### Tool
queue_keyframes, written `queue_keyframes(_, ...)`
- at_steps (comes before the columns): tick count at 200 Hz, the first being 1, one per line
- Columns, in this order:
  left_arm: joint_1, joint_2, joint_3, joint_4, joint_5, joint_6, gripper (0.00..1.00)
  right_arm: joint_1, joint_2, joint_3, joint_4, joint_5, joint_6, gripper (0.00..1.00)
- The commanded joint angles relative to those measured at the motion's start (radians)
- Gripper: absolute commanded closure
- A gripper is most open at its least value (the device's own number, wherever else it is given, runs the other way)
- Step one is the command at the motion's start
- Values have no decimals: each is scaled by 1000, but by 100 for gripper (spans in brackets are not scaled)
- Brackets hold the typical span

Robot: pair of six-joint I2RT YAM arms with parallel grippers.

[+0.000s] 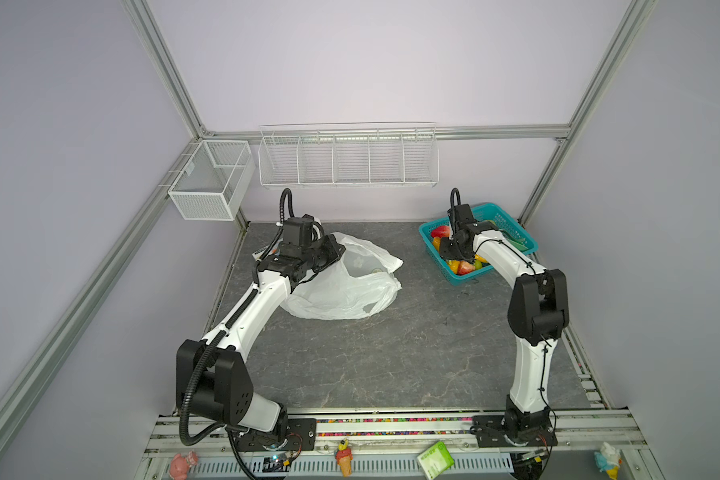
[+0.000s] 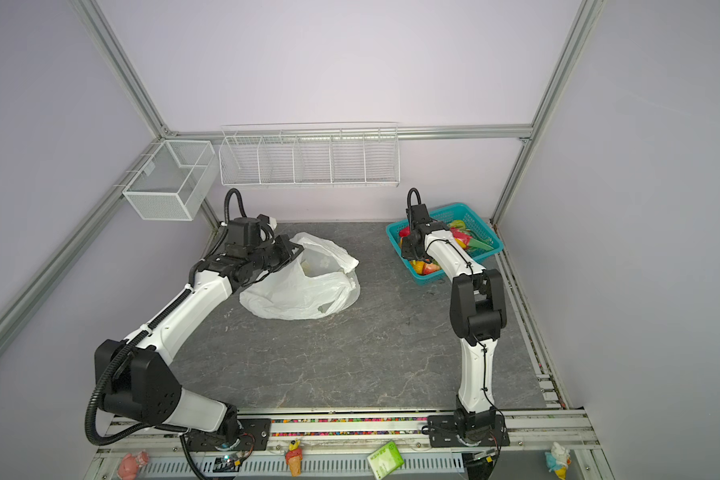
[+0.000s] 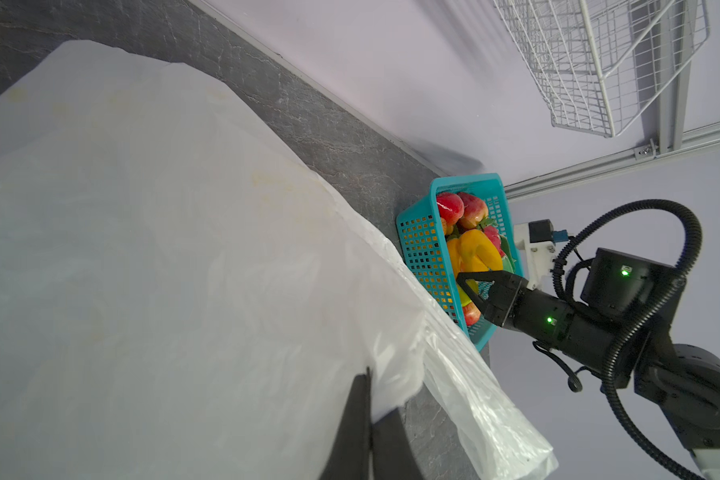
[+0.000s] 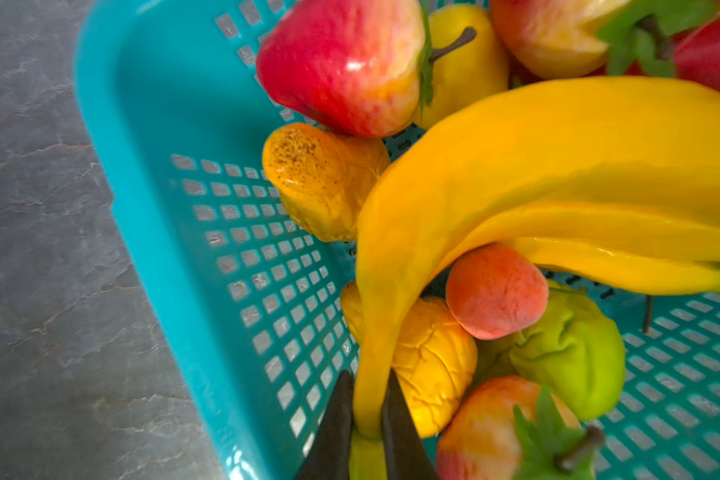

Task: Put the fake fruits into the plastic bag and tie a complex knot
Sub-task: 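Grasp the yellow banana bunch in the basket with the right gripper, then carry the bananas into the bag opening held by the left gripper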

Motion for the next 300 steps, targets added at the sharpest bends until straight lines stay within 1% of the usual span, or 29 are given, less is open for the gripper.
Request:
queue_keyframes(1,2,-26,-8,18,11,-12,100,-6,-149,-40,13,18,0,92)
queue_keyframes(30,2,-37,-11,24,17,-17,100,-6,-305,-130,29,23,0,92)
queue_keyframes(49,2,-47,-12,33,23,-20,100,-4,-430,-210,87,-57,-4,93)
queue_keyframes(70,3,-55,-12,33,23,-8,100,24,-582,-298,137,-180,-28,93)
queue_keyframes(77,2,-56,-11,32,21,-5,100,39,-630,-326,140,-246,-35,93)
queue_keyframes(88,2,-58,-10,32,21,1,100,62,-691,-365,121,-359,-43,93)
queue_keyframes(100,2,-58,-8,32,21,3,100,98,-748,-413,75,-428,-60,94)
queue_keyframes(123,2,-60,-4,31,21,9,100,170,-834,-510,-35,-526,-116,93)
queue_keyframes(143,2,-61,0,29,22,14,100,209,-900,-605,-64,-661,-157,93)
queue_keyframes(164,2,-59,8,17,22,33,100,239,-952,-648,-90,-803,-224,93)
queue_keyframes(196,2,-50,38,-23,33,74,100,282,-975,-652,-131,-1003,-348,93)
queue_keyframes(215,2,-43,56,-46,55,92,100,288,-970,-650,-112,-1103,-403,93)
queue_keyframes(246,2,-31,78,-58,119,98,100,288,-916,-609,-65,-1156,-490,93)
queue_keyframes(265,2,-30,86,-68,147,105,100,272,-831,-530,-134,-1171,-603,93)
queue_keyframes(285,2,-30,94,-79,167,118,100,220,-743,-455,-189,-1222,-701,93)
queue_keyframes(300,2,-26,102,-86,191,128,100,163,-698,-430,-166,-1286,-720,93)
